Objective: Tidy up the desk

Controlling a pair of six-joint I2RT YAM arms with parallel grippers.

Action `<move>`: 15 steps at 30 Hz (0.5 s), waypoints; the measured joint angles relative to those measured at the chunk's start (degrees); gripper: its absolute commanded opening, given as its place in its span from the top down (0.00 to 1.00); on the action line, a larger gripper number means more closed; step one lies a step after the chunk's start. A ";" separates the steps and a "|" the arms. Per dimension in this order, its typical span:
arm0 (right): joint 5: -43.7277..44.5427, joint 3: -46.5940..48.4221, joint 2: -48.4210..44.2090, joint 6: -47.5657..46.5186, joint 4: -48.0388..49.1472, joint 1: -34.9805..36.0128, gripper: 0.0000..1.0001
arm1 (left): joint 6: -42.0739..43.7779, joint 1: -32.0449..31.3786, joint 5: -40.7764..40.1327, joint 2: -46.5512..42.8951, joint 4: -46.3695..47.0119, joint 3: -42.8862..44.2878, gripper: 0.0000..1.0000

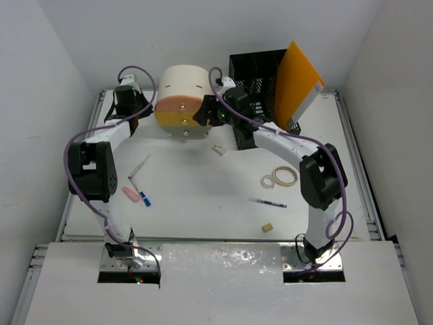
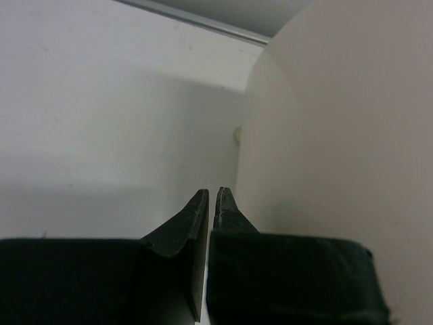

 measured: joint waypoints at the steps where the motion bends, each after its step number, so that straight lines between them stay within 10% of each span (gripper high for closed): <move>1: 0.04 0.55 0.17 -0.17 -0.26 0.00 0.40 | -0.83 0.00 1.38 0.87 0.59 0.00 1.00; 15: 2.36 6.80 5.27 -0.72 -1.40 0.00 0.38 | -9.18 0.00 10.16 1.03 7.21 -8.85 1.00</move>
